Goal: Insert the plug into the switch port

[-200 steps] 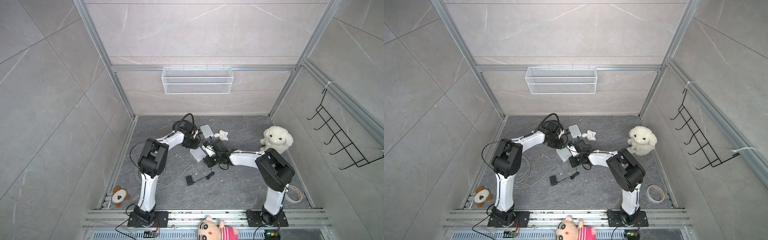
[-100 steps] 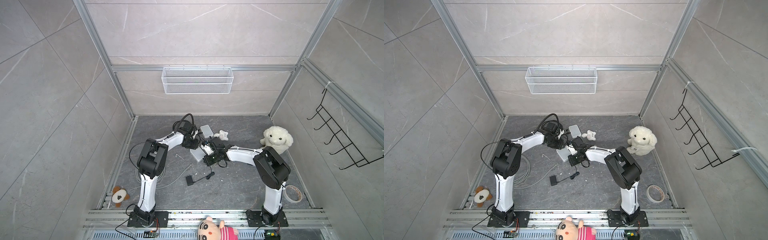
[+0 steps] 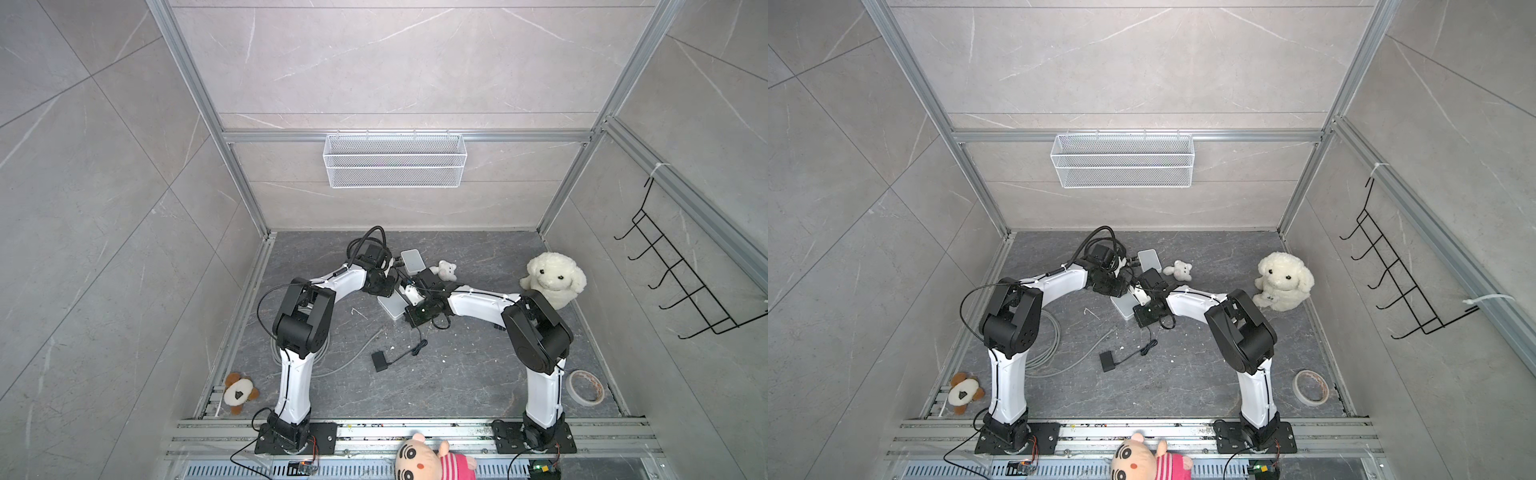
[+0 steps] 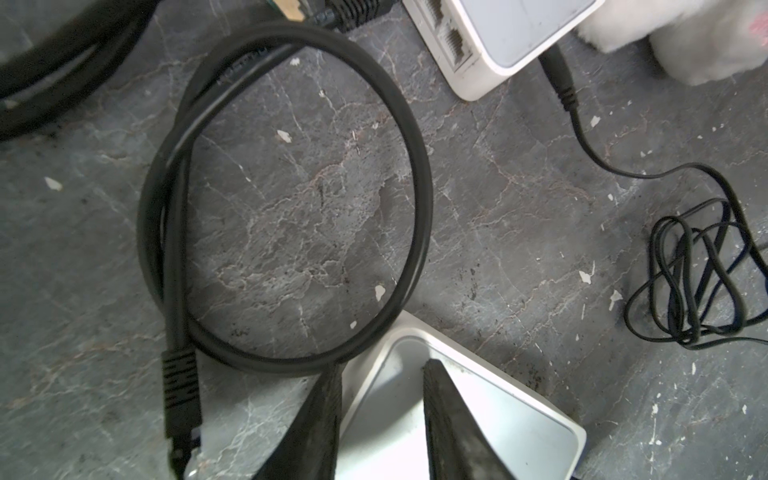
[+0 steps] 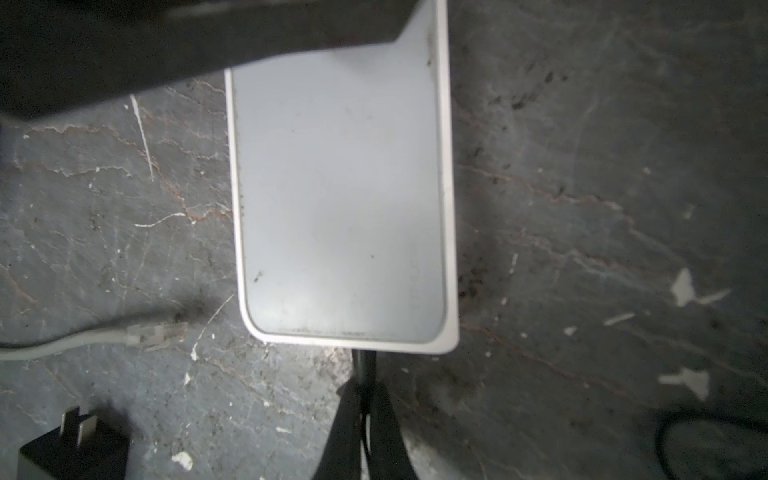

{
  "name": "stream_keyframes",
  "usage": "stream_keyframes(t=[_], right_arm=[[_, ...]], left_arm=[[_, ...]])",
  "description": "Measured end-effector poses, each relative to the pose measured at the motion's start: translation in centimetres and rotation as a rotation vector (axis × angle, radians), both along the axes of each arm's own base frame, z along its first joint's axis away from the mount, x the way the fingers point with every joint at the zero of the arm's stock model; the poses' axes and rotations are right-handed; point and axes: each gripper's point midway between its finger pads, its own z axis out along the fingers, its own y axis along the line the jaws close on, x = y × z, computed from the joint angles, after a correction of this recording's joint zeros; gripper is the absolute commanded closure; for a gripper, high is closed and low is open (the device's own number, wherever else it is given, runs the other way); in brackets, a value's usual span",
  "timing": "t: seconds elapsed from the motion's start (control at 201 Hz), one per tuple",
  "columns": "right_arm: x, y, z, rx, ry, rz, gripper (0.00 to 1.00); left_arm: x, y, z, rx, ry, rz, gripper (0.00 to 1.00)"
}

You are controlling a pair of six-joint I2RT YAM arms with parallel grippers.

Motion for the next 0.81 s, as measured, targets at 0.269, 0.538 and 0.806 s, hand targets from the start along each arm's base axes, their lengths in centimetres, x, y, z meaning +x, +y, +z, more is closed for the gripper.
stream_keyframes(t=[0.269, 0.538, 0.806], right_arm=[[1.4, 0.1, 1.5, 0.04, -0.102, -0.017, 0.77], [0.4, -1.1, 6.1, 0.096, -0.204, -0.01, 0.72], [-0.5, -1.2, 7.5, 0.131, -0.202, -0.004, 0.71]], left_arm=[[0.2, -0.1, 0.4, 0.003, 0.001, 0.016, 0.6], [-1.6, -0.1, 0.7, 0.035, 0.09, 0.011, 0.53], [-3.5, -0.1, 1.1, 0.048, 0.165, -0.002, 0.51]])
